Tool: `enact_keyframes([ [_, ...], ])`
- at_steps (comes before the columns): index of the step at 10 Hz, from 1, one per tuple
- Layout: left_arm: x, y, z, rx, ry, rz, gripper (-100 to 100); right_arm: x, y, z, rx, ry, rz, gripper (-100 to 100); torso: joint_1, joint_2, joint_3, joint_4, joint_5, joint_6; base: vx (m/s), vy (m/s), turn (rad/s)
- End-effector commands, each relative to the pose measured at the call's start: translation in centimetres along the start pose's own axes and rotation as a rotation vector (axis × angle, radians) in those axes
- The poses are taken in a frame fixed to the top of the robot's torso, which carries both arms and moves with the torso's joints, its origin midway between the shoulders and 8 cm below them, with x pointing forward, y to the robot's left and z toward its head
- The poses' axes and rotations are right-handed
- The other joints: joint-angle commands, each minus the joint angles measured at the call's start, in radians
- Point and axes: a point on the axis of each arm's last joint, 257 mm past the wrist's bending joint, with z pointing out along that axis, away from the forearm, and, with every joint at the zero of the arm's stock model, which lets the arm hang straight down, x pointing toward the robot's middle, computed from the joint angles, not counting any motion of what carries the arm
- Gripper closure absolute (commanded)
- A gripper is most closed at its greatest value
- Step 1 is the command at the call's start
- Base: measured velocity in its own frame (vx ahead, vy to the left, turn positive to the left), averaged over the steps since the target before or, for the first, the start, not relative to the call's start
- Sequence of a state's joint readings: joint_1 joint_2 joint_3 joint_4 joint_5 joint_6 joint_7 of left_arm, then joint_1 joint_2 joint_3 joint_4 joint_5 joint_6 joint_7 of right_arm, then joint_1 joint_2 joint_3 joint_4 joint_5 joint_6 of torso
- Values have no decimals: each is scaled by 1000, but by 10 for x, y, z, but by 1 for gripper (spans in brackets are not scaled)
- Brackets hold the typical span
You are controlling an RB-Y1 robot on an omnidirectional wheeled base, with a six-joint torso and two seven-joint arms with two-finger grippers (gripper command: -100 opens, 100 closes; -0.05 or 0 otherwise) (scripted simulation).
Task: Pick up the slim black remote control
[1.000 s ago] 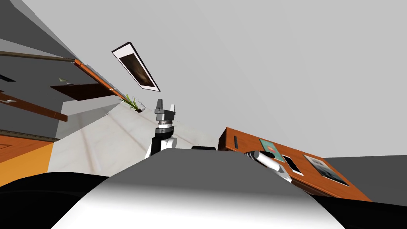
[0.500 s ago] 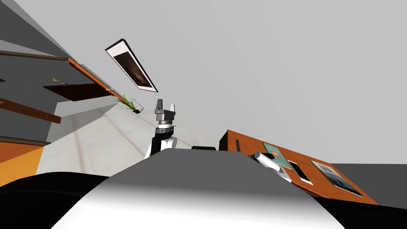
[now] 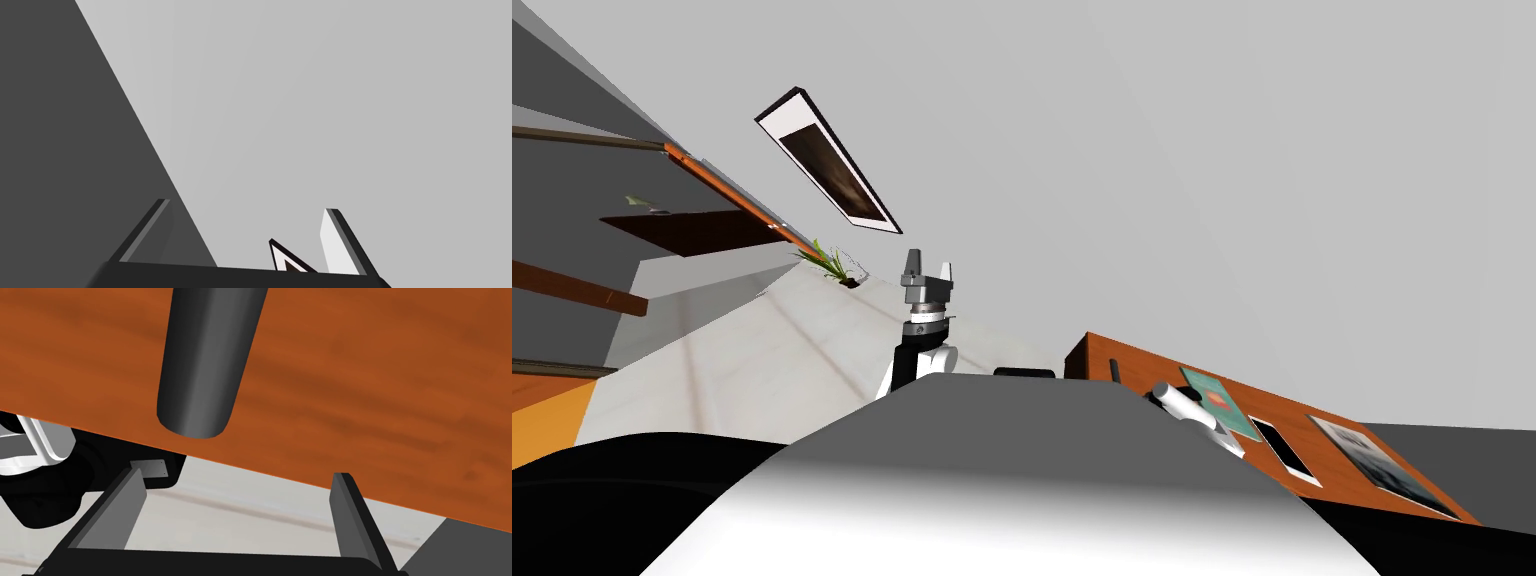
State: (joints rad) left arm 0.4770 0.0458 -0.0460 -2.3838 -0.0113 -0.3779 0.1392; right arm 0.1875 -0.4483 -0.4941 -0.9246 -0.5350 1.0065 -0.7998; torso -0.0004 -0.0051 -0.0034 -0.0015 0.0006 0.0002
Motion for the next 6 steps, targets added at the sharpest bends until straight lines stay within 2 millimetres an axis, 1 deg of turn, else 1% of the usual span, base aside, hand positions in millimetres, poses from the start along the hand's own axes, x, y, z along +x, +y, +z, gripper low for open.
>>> enact_keyframes([
  [1, 0, 0, 0, 0, 0, 0, 0, -12, -13, 3, 58, -47, 42, -100, 0, 0, 0, 0, 0, 0, 114, -17, -37],
  [2, 0, 0, 0, 0, 0, 0, 0, -13, -13, 3, 59, -49, 42, -100, -1, -1, 0, 0, 0, 0, 105, -24, -13],
  [3, 0, 0, 0, 0, 0, 0, 0, -15, -21, 3, 98, -74, 68, -100, -2, 0, 0, 0, 0, 0, 120, -27, -31],
  [4, 0, 0, 0, 0, 0, 0, 0, -19, -23, 4, 102, -82, 72, -100, -2, -1, 0, 0, 0, 0, 90, -27, -15],
  [5, 0, 0, 0, 0, 0, 0, 0, -25, -31, 4, 140, -112, 98, -100, -2, 0, 0, 0, 0, 0, 98, -29, -34],
  [6, 0, 0, 0, 0, 0, 0, 0, -30, -38, 3, 173, -138, 121, -100, -2, 0, 0, 0, -1, 0, 146, -49, -59],
])
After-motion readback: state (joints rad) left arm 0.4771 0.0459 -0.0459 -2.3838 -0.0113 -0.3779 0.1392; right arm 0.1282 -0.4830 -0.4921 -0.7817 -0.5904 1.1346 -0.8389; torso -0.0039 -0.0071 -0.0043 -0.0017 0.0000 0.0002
